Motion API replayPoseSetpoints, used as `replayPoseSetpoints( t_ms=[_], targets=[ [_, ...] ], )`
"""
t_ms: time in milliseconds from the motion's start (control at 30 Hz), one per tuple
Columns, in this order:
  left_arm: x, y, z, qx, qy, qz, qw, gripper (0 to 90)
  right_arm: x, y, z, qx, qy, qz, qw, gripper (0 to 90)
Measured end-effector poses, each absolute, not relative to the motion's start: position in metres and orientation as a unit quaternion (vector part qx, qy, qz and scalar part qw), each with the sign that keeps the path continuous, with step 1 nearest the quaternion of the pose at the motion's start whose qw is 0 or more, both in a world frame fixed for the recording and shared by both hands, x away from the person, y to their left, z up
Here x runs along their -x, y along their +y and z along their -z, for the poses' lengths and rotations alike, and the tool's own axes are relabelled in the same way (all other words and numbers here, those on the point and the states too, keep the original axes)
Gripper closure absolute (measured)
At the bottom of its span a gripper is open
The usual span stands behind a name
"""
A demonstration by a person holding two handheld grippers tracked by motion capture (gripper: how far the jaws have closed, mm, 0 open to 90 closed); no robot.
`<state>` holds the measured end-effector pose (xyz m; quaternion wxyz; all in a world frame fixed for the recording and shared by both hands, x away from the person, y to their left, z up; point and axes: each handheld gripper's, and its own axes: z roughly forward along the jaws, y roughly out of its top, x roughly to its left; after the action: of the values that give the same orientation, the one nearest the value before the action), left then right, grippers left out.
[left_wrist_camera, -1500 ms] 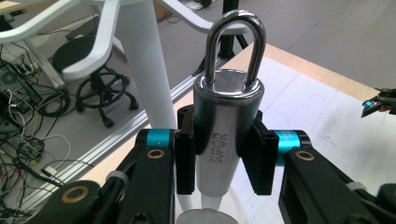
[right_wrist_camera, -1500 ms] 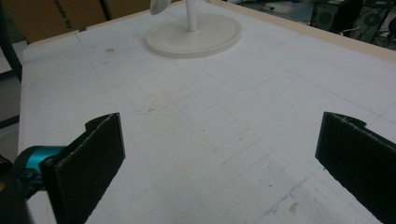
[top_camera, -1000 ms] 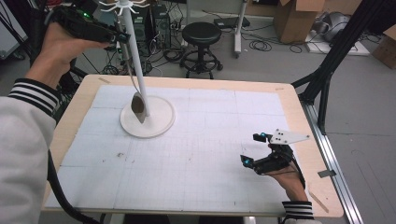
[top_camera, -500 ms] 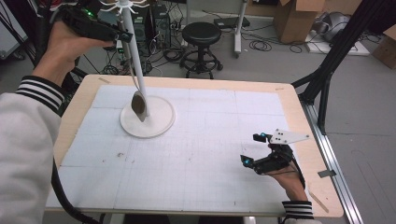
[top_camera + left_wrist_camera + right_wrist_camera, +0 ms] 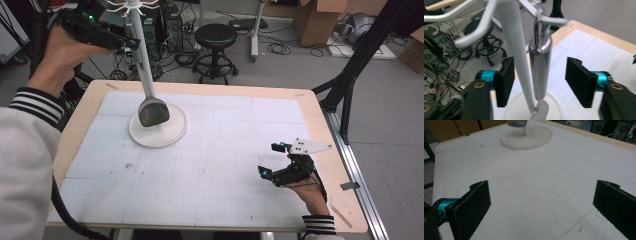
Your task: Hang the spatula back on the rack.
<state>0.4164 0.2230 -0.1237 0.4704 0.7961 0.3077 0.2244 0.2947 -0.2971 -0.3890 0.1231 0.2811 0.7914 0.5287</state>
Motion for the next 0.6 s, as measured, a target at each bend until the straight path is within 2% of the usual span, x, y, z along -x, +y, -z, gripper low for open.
replayPoseSetpoints(
  t_ms=[233, 500, 600],
  targets=[
    [-0.391, 0.239, 0.146, -0.788, 0.314, -0.233, 0.476, 22.3, -0.293, -0.299, 0.388, -0.281, 0.786, -0.536, 0.125, 0.4],
    [-0.356, 0.254, 0.176, -0.778, 0.292, -0.233, 0.506, 12.2, -0.295, -0.302, 0.386, -0.281, 0.78, -0.544, 0.128, 0.4],
    [-0.343, 0.257, 0.188, -0.779, 0.277, -0.239, 0.51, 5.2, -0.294, -0.304, 0.386, -0.281, 0.779, -0.545, 0.131, 0.4]
  ],
)
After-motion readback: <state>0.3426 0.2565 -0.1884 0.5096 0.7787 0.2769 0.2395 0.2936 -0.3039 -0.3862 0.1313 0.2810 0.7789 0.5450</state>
